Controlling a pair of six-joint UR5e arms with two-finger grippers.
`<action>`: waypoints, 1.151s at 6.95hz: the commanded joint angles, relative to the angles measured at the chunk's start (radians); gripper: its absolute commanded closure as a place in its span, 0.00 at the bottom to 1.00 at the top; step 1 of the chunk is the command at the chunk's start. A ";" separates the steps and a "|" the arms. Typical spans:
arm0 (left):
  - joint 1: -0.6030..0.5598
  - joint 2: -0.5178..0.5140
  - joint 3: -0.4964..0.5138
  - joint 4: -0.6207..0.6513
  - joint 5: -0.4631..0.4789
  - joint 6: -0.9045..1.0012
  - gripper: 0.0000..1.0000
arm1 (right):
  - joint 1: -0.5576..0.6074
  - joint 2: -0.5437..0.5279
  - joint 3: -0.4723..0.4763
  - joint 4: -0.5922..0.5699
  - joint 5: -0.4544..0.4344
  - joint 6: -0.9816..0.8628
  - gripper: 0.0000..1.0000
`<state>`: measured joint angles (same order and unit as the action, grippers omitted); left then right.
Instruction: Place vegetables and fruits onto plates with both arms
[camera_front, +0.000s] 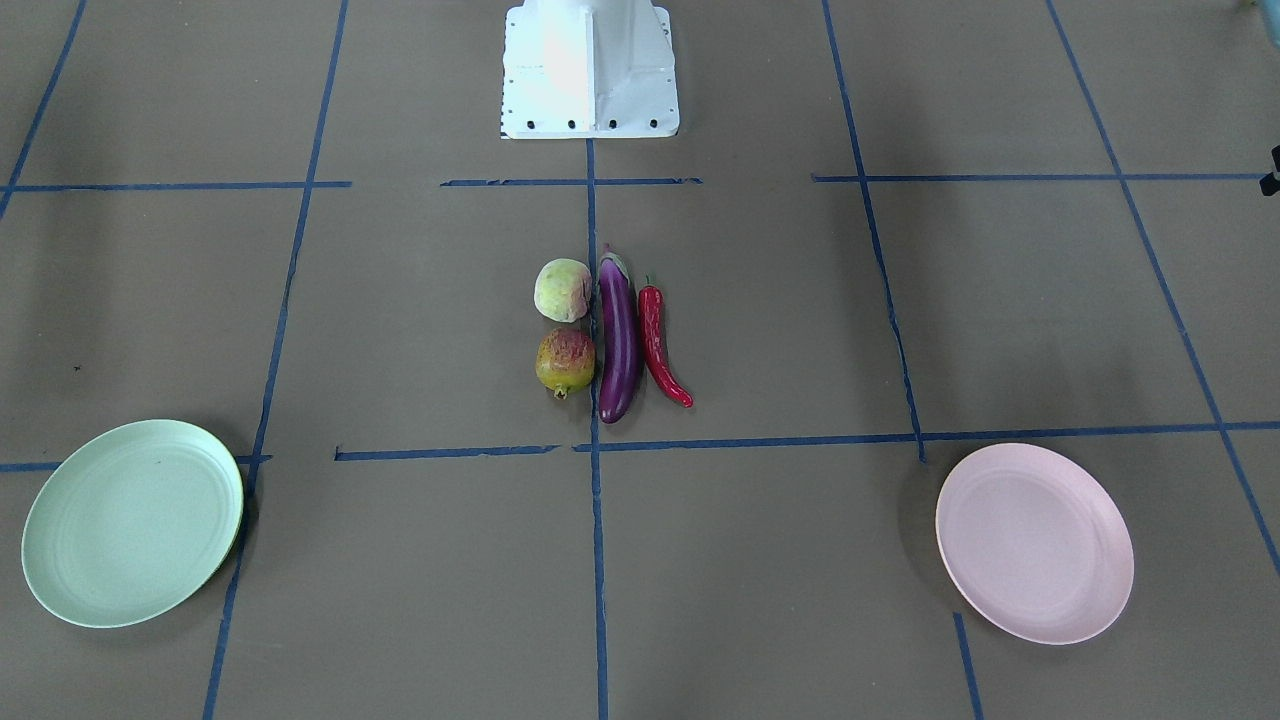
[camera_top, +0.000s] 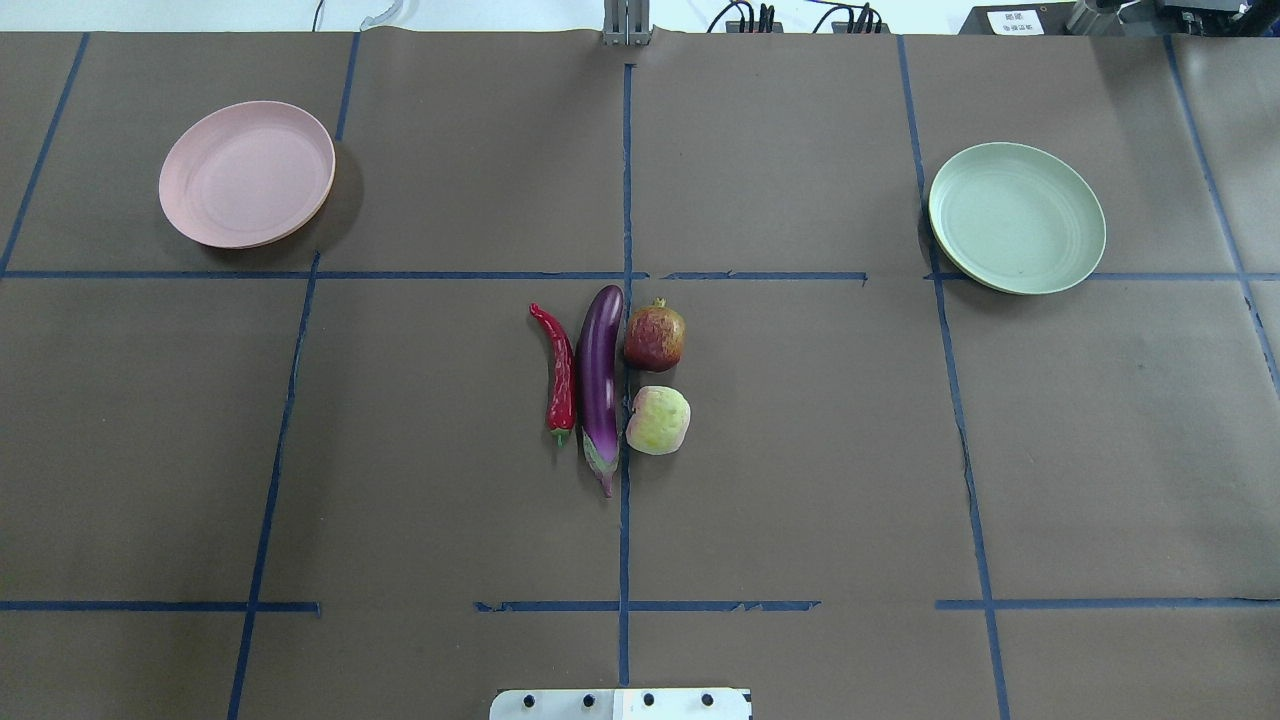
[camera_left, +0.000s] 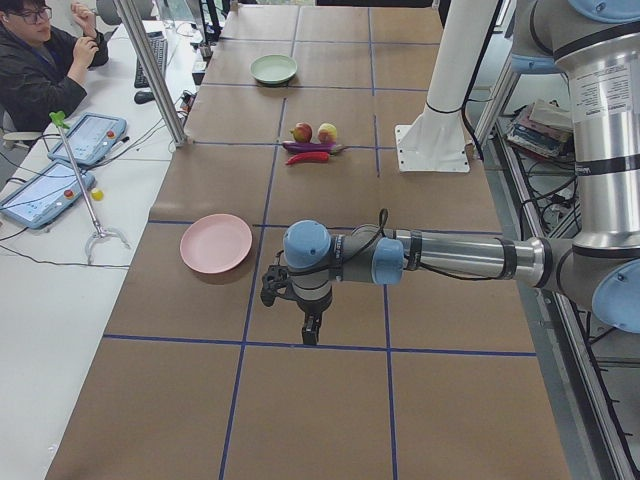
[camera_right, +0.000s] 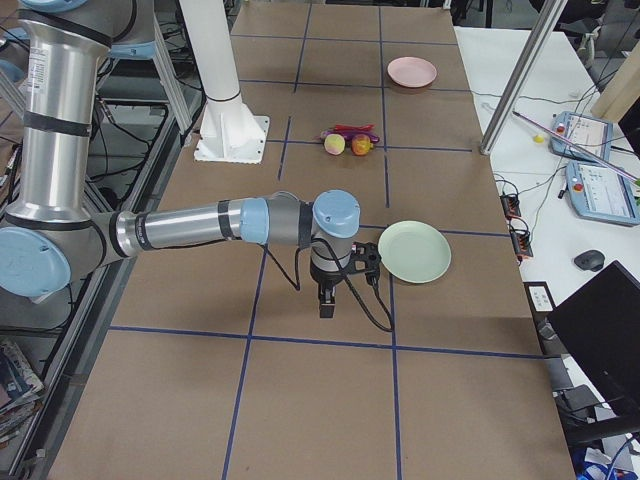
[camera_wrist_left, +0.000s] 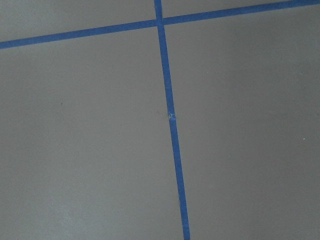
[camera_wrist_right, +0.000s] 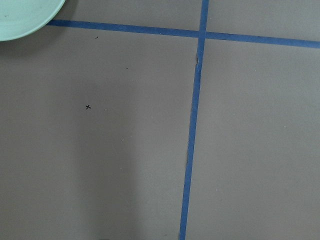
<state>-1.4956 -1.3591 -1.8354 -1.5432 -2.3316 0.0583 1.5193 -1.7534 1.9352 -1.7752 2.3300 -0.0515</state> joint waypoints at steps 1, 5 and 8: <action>0.000 0.000 -0.002 -0.006 0.000 0.002 0.00 | -0.008 0.012 0.005 0.003 0.000 -0.001 0.00; 0.000 0.000 0.001 0.000 0.000 0.000 0.00 | -0.208 0.269 0.025 0.002 0.019 0.016 0.00; 0.000 0.000 0.002 0.000 0.000 0.000 0.00 | -0.521 0.577 0.024 0.005 -0.042 0.576 0.00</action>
<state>-1.4956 -1.3591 -1.8334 -1.5432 -2.3316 0.0583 1.1408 -1.3128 1.9625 -1.7715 2.3302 0.2865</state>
